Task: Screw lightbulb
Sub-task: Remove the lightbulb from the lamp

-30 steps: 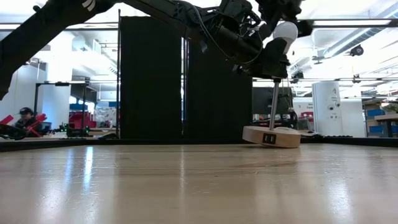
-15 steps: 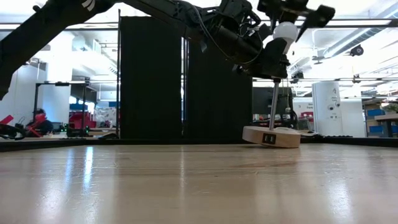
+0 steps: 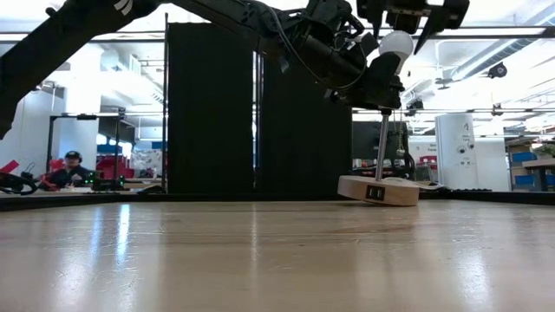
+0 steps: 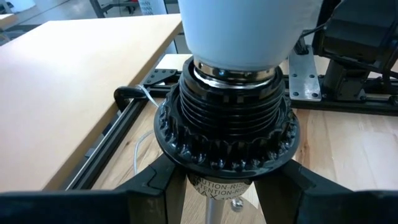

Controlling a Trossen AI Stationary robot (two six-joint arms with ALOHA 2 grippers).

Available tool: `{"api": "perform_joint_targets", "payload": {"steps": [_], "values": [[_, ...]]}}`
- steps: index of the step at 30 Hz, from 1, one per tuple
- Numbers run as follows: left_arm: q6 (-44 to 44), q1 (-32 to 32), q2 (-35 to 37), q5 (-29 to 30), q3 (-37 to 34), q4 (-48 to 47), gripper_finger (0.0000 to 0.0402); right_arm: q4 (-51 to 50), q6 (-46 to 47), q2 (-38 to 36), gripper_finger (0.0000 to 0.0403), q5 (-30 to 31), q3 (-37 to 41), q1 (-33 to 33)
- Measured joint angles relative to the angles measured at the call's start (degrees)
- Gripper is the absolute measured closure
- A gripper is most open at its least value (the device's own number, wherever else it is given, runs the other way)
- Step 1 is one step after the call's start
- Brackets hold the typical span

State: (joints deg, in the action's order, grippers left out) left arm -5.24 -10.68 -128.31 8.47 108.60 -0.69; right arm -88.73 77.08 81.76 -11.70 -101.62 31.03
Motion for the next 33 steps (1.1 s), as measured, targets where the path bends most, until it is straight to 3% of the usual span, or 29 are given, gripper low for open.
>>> {"api": "perform_joint_targets", "payload": {"steps": [7,17,22,25,33], "values": [[-0.2,0.0,0.0,0.0,0.0,0.0,0.0257,0.5,-0.5,0.9,0.0063,1.1,0.0,0.4],[-0.2,0.0,0.0,0.0,0.0,0.0,0.0257,-1.0,-0.3,1.2,0.0134,-0.3,0.2,-0.2],[-0.1,0.0,0.0,0.0,0.0,0.0,0.0257,-1.1,-3.8,1.6,0.0148,0.8,0.2,-0.2],[0.2,0.0,0.0,0.2,0.0,-0.4,0.0257,-0.8,-13.5,2.7,0.0146,1.0,0.1,-0.1],[0.4,0.0,0.0,0.6,0.0,-0.8,0.0258,-0.6,-57.1,5.2,0.0147,0.9,-0.1,0.3]]}}
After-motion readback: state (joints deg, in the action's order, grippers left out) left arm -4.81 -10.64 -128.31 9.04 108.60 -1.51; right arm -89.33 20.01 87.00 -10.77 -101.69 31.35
